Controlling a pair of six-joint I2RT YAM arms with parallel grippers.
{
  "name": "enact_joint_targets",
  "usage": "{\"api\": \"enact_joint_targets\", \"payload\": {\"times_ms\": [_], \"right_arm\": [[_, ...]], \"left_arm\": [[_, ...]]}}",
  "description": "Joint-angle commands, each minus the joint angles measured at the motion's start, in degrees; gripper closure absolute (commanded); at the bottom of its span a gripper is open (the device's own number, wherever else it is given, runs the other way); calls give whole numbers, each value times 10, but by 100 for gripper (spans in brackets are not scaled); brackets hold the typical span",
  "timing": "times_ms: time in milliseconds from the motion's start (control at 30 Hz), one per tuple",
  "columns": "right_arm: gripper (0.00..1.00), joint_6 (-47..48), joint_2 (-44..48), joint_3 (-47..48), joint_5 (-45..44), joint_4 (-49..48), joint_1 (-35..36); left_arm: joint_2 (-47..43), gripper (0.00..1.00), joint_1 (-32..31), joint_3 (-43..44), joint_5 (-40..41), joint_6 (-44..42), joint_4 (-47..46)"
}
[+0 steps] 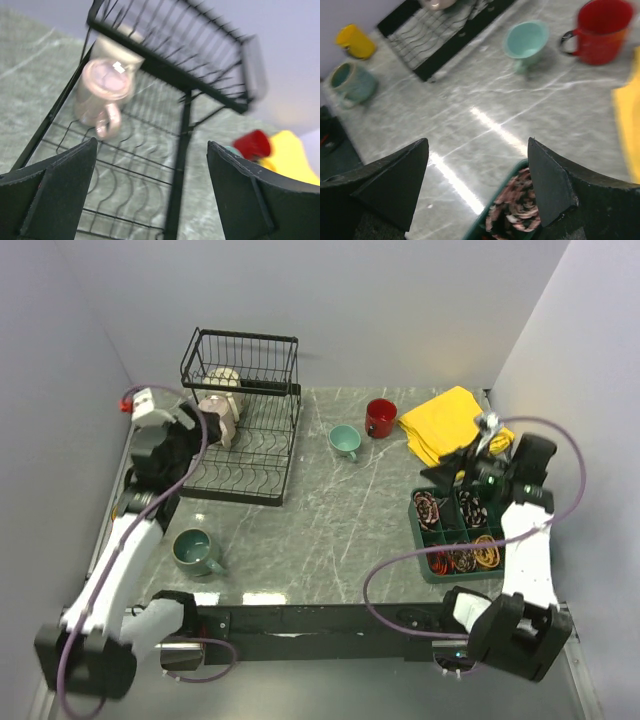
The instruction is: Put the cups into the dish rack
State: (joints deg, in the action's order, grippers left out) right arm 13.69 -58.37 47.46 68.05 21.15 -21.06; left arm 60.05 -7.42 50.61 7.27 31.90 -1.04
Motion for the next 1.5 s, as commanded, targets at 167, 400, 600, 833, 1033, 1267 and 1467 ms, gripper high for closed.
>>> {"api": "enact_joint_targets", "payload": {"times_ms": [167, 400, 600, 833, 1033, 1267, 1467], "right_arm": [[18, -97, -223, 305, -280, 110, 109], [22, -219, -424, 554, -462, 151, 195], [26, -232, -587, 730, -537, 190, 234], [35, -223, -709, 820, -574, 192, 245], [37, -224, -747, 810, -563, 179, 246], [39, -216, -784, 826, -563, 185, 258], [42, -201, -816, 859, -589, 185, 264]], "left_arm": [[-230, 4, 2, -70, -111, 23, 124], [-317, 4, 2, -101, -204, 86, 169], [-352, 4, 2, -106, -207, 102, 209], [-365, 4, 2, -127, -203, 132, 192], [-349, 4, 2, -129, -215, 136, 183], [-347, 4, 2, -146, -227, 155, 167], [-350, 4, 2, -150, -241, 168, 160]]}}
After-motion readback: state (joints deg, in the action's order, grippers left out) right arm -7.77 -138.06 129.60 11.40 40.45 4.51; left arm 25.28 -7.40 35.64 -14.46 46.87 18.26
